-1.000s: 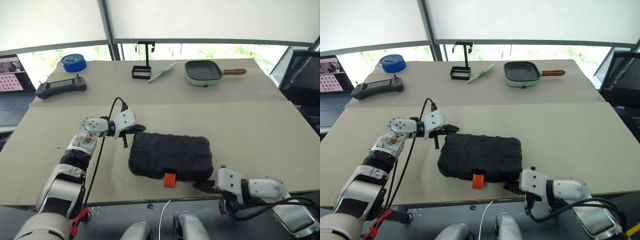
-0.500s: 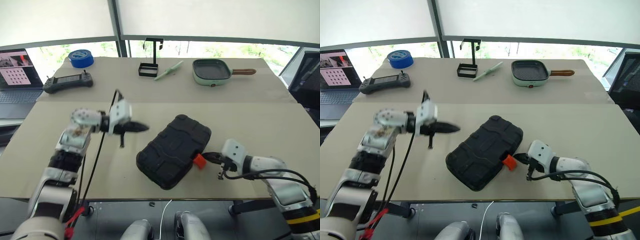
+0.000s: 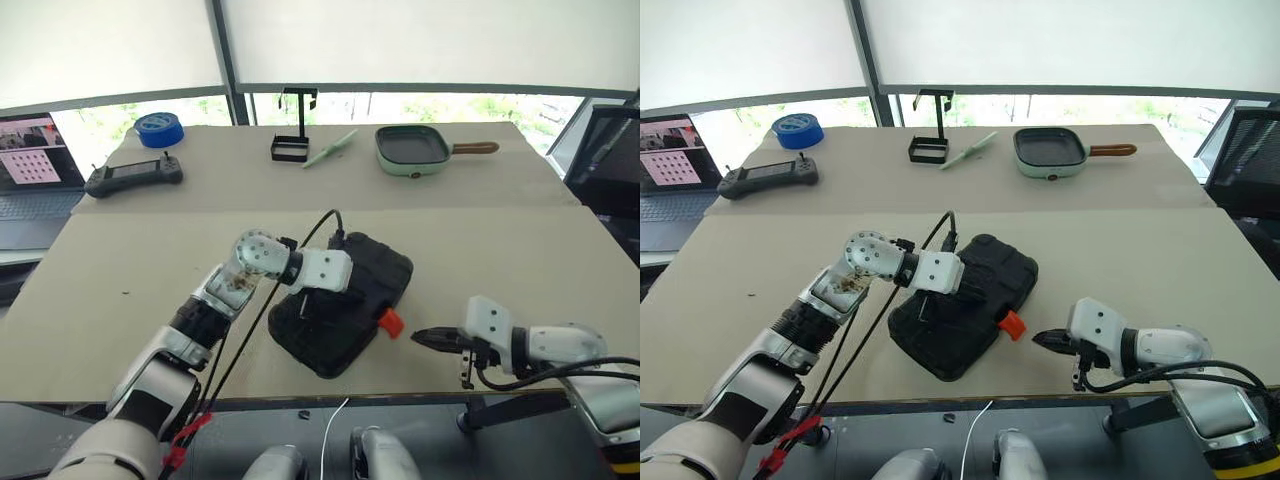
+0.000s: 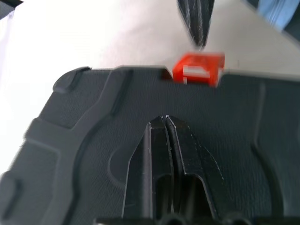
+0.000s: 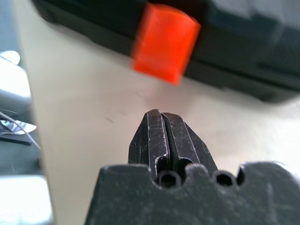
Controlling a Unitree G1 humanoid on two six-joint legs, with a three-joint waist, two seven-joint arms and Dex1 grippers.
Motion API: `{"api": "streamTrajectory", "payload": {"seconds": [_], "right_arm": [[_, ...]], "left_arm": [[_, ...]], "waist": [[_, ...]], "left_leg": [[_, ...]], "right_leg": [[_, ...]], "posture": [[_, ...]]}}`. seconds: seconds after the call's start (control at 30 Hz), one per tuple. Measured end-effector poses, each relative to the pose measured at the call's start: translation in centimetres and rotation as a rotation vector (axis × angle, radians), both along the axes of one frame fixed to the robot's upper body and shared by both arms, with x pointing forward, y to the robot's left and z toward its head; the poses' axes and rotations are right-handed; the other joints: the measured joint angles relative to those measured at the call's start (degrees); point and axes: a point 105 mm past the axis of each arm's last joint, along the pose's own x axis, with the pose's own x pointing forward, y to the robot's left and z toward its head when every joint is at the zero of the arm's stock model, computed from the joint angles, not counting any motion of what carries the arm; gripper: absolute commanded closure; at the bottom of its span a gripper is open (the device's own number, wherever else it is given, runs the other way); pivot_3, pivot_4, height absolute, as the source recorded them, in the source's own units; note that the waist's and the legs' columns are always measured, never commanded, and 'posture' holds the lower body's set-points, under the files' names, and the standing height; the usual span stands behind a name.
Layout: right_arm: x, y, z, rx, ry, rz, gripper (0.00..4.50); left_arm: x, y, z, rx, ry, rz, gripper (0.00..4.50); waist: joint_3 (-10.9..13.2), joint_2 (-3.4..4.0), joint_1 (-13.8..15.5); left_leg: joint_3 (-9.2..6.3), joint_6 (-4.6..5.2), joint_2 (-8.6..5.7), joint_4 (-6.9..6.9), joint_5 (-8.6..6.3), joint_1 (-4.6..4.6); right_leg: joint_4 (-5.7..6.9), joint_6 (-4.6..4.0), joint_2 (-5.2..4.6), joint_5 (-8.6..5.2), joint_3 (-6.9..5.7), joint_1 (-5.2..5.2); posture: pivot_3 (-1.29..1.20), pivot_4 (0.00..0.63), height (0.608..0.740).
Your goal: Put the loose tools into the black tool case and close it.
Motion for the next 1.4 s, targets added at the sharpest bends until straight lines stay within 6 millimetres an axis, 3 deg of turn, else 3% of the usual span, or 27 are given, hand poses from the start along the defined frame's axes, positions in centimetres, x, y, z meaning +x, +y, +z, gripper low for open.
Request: {"api": "streamTrajectory", "payload": {"seconds": [0.13,0.43,0.63,0.83,1.1,1.4], "right_arm": [[0.7,0.6,0.7,0.033,-0.032,-0.025,4.5],[2.0,2.0,1.2,0.04,-0.067,-0.021,4.5],[1.0,2.3,-3.0,-0.014,0.056,-0.031,4.5],[0.5,2.3,-3.6,-0.01,0.045,-0.056,4.5],[1.3,3.5,-3.0,0.065,0.004,-0.092,4.5],[0.7,3.9,-1.3,0.151,0.12,-0.128,4.5]], "left_arm": [[0.1,0.3,-0.3,0.01,-0.013,-0.005,4.36],[0.5,0.4,-0.1,-0.011,0.026,0.029,4.36],[0.6,0.0,-0.2,-0.028,0.061,0.048,4.36],[0.6,0.0,-0.2,-0.033,0.067,0.05,4.36],[0.4,-0.3,-0.1,-0.039,0.066,0.042,4.36],[0.4,-0.4,-0.1,-0.04,0.062,0.036,4.36]], "waist": [[-0.2,-0.04,-0.1],[-0.5,-0.2,-0.1],[-0.7,-0.56,0.0],[-0.7,-0.56,0.0],[-0.7,-0.55,0.0],[-0.7,-0.55,-0.4]], "left_leg": [[0.01,0.11,-0.02,-0.34,-0.06,0.63],[0.01,0.1,-0.06,-0.41,-0.06,0.71],[0.02,0.09,-0.08,-0.61,-0.05,0.75],[0.01,0.08,-0.1,-0.61,-0.06,0.69],[0.01,0.08,-0.11,-0.65,-0.06,0.67],[0.0,0.08,-0.1,-0.68,-0.06,0.51]], "right_leg": [[-0.04,0.28,0.01,-0.2,0.09,0.53],[-0.04,0.28,0.01,-0.22,0.12,0.52],[-0.04,0.26,0.01,-0.26,0.17,0.46],[-0.09,0.27,0.0,-0.27,0.15,0.42],[-0.1,0.29,0.01,-0.29,0.15,0.38],[-0.1,0.26,0.01,-0.3,0.16,0.17]], "posture": [[0.0,0.15,0.74],[0.0,0.15,0.74],[0.0,0.15,0.74],[0.0,0.15,0.74],[0.0,0.15,0.74],[0.0,0.15,0.74]]}}
